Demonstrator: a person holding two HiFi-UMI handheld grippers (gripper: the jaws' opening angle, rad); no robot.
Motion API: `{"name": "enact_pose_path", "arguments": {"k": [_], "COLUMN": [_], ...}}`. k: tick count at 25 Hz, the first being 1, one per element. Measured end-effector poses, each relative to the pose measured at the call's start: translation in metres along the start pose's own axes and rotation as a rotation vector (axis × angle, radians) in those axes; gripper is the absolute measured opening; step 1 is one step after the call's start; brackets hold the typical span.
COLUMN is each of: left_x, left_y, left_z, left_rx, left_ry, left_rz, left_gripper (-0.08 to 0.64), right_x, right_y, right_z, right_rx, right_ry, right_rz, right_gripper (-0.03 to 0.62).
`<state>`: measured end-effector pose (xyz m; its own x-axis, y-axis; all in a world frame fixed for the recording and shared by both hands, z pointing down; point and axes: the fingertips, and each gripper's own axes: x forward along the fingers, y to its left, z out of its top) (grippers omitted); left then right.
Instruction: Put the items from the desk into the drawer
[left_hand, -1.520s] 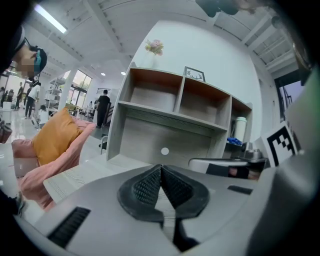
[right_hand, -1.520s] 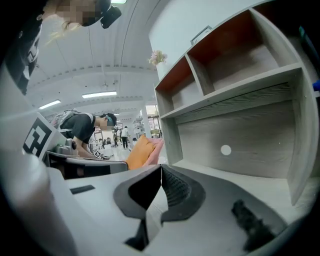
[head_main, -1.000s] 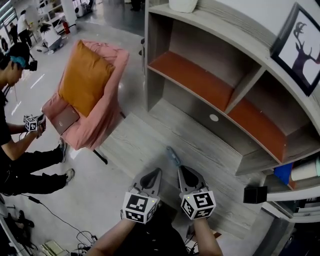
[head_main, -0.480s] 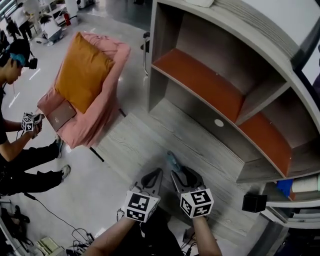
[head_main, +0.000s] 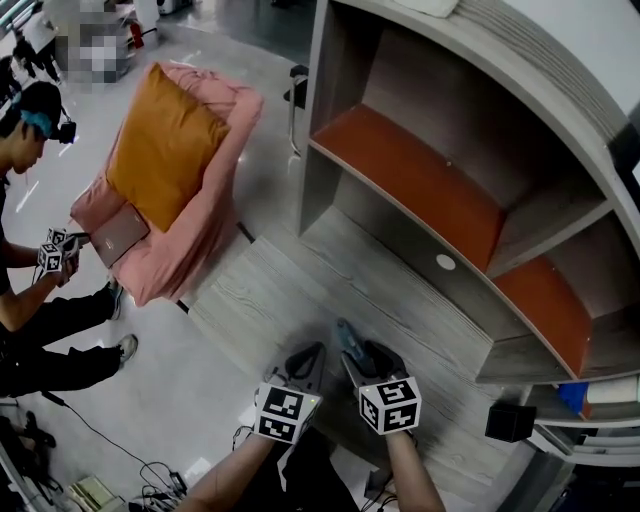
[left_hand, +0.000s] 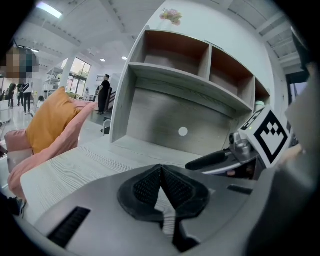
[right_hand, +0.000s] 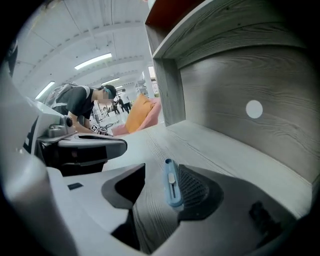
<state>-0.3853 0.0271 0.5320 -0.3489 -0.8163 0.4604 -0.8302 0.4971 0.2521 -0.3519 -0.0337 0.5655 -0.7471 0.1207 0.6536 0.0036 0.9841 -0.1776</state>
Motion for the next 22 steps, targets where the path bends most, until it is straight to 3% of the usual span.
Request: {"name": "enact_pose_path", "arguments": {"k": [12,17,22], "left_x": [0.018,0.021,0.025], "left_y": [0.014,0.017,0.020], "left_z": [-0.016,-0.009,-0.008], "left_rx": [-0.060,-0.120,-0.118], "left_ry": [0.045,0.036,0.040], "left_rz": [-0.014,-0.028,-0.027], "left_gripper": [0.010,0.009,0.009], "right_x": [0.035,0.043,0.048], "right_y": [-0.012,-0.014,-0.017], "right_z": [-0.027,-0.034,-0.044], "right_rx": [-0.020,-0.022,-0.060], "right_ry": [0.222,0.303,0.384], "right_rz": [-0.008,0.006,-0.026], "right_gripper": [0.215,0.215,0.210]}}
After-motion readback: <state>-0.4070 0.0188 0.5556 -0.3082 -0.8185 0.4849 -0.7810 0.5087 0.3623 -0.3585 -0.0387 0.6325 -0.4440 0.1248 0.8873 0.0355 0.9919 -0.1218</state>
